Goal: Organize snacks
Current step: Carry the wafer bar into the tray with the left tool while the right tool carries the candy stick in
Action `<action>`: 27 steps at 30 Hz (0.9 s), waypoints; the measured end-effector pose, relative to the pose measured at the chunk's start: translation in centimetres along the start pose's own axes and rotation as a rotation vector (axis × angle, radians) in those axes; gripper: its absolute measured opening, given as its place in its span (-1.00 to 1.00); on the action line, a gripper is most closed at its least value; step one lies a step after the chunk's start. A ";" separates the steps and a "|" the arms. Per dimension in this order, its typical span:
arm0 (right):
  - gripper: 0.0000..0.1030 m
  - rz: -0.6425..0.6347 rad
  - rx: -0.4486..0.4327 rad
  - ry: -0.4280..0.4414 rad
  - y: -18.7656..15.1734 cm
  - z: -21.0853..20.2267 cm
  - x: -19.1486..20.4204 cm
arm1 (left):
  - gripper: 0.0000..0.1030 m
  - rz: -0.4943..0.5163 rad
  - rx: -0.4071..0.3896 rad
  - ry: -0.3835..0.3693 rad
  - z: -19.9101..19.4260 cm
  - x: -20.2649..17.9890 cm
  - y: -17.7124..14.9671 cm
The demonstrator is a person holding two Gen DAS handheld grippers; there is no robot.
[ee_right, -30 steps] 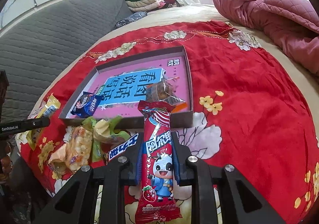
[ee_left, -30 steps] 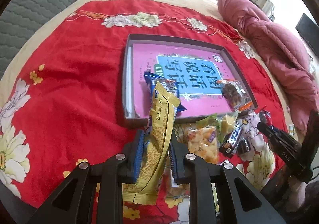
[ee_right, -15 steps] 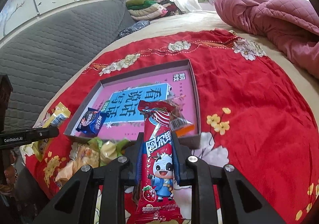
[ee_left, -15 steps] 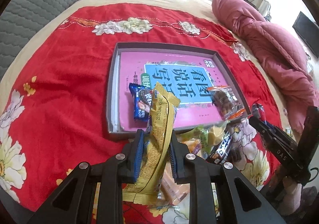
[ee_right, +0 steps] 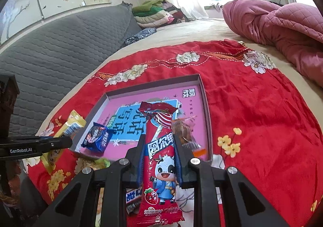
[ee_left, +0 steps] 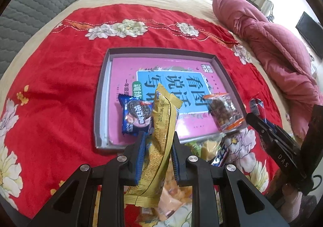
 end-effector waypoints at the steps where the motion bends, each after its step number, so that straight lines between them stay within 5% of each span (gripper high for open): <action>1: -0.53 0.002 -0.002 0.003 0.2 0.1 0.1 | -0.53 0.002 -0.001 0.002 0.1 -0.1 0.2; 27: -0.53 0.035 0.003 0.061 3.2 3.6 0.7 | -0.53 -0.029 0.042 -0.012 5.2 -2.0 4.0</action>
Point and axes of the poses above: each gripper's, at about its wrist camera, not at the fingertips, and z roughly the way its jaws point, x to its left, y to its top, the point moved 9 cm from there along z, roughly the way its jaws point, and after that the axes turned 4 degrees about -y, right-handed, at the moved point
